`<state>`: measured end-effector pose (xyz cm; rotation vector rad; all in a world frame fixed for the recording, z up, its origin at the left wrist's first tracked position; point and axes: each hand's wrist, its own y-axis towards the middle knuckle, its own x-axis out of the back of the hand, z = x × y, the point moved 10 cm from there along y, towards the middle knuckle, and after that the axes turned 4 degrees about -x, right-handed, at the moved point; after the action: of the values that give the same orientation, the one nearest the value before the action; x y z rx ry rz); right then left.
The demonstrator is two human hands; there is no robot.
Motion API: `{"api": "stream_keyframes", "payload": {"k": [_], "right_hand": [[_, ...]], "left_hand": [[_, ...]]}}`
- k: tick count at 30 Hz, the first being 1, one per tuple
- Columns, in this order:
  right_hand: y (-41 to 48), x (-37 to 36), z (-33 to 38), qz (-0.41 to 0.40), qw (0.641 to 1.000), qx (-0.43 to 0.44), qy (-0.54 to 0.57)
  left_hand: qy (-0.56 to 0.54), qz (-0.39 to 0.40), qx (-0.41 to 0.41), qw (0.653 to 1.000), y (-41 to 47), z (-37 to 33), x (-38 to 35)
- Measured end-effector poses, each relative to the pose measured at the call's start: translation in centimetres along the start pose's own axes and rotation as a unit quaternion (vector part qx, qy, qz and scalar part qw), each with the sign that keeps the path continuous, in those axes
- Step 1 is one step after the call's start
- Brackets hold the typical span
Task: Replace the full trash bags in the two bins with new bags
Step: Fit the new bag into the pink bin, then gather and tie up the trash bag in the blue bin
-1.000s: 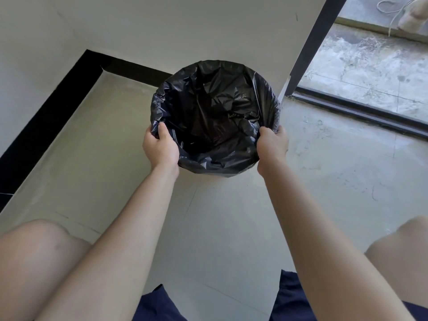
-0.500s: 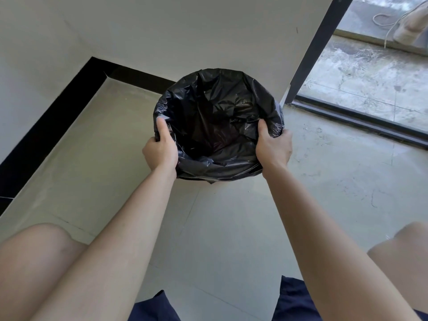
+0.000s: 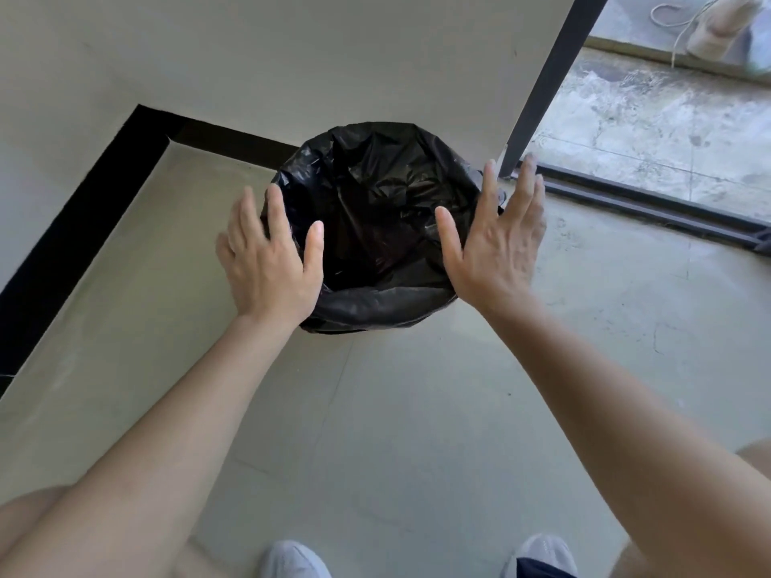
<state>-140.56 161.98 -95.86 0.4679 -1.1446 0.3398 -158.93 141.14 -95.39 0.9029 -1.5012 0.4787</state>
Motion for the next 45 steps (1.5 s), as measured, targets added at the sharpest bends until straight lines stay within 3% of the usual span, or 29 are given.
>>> {"api": "stream_keyframes", "payload": {"k": [8, 16, 23, 29, 36, 40, 45], "right_hand": [[-1.4, 9.6, 4.1, 0.075, 0.992, 0.095, -0.04], [-0.5, 33.2, 9.4, 0.05, 0.992, 0.111, -0.017], [-0.7, 52.9, 15.3, 0.047, 0.986, 0.156, -0.016], [-5.2, 61.8, 22.6, 0.068, 0.964, 0.256, 0.027], [-21.3, 68.0, 39.8, 0.131, 0.861, 0.479, 0.11], [-36.4, 75.4, 48.9, 0.146, 0.77, 0.597, 0.171], [-59.4, 87.1, 54.4, 0.136, 0.625, 0.722, 0.263]], "left_hand": [[0.057, 0.082, -0.098, 0.99, -0.9, -3.8, 10.5], [0.053, 0.062, -0.132, 0.988, -0.4, -9.8, 33.4], [0.05, 0.035, -0.075, 0.995, -1.5, -11.1, 55.0], [0.088, 0.01, 0.045, 0.995, -9.6, -7.4, 68.1], [0.196, -0.051, 0.233, 0.951, -29.9, 2.3, 85.5], [0.258, -0.122, 0.387, 0.877, -46.8, 6.3, 98.6], [0.313, -0.175, 0.517, 0.777, -69.9, 4.8, 110.6]]}}
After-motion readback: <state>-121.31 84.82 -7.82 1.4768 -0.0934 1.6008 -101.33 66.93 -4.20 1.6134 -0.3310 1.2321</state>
